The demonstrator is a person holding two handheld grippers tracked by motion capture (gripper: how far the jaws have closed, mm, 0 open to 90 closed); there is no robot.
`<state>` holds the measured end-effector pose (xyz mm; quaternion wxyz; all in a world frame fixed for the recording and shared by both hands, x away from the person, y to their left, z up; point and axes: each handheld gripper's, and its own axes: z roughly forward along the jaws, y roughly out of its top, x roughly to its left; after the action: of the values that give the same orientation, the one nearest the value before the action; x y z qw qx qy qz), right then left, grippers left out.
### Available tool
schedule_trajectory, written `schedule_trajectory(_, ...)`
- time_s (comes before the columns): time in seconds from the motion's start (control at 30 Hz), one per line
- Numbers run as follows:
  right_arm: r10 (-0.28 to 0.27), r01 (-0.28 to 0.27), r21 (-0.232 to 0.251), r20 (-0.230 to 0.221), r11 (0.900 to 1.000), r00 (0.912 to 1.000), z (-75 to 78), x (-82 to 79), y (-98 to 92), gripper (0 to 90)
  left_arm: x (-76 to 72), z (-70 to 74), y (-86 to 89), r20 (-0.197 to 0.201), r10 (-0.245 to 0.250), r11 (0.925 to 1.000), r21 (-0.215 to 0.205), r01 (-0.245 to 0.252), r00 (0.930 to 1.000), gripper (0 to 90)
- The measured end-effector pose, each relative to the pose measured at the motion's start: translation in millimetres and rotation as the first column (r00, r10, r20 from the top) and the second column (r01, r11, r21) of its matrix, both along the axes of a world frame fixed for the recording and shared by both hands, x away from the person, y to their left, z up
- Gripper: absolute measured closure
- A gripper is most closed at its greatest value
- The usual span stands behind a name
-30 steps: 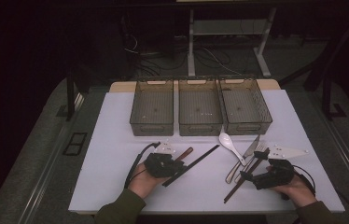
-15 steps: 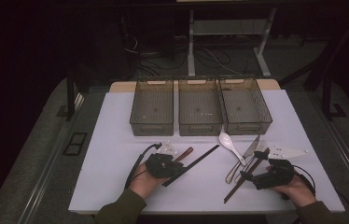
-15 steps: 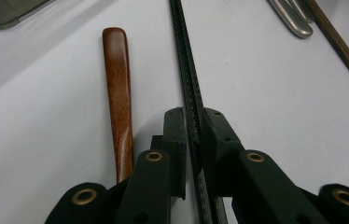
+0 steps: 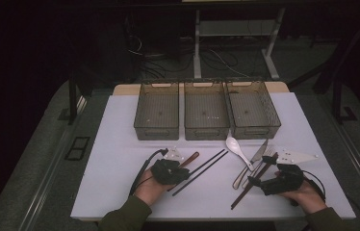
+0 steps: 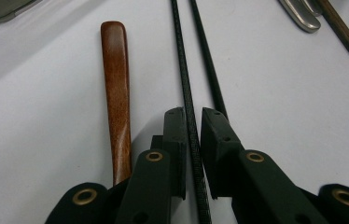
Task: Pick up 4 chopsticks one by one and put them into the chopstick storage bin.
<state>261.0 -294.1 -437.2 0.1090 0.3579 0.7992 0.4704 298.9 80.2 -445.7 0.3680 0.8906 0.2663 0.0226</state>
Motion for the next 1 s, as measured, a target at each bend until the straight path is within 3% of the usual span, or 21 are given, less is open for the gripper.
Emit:
schedule_trajectory(0.2,0.000,0.000,0.001,0.001,1.000,1.0000,0.0,0.0,0.1,0.7,-3.7,0.3,-3.1,0.026,0.016,0.9996,0.024,-0.017,0.9995,82.1)
schedule_trajectory(0.67,-0.003,0.003,0.002,0.000,1.000,1.0000,0.3,-0.3,-0.2,0.7,-4.9,1.1,-4.1,0.008,0.056,0.9983,0.017,-0.056,0.9984,84.4)
schedule_trajectory(1.0,-0.002,0.002,0.003,0.001,1.000,1.0000,0.4,-0.2,-0.4,0.7,-5.6,5.8,-3.1,-0.006,0.059,0.9982,0.011,-0.059,0.9983,84.5)
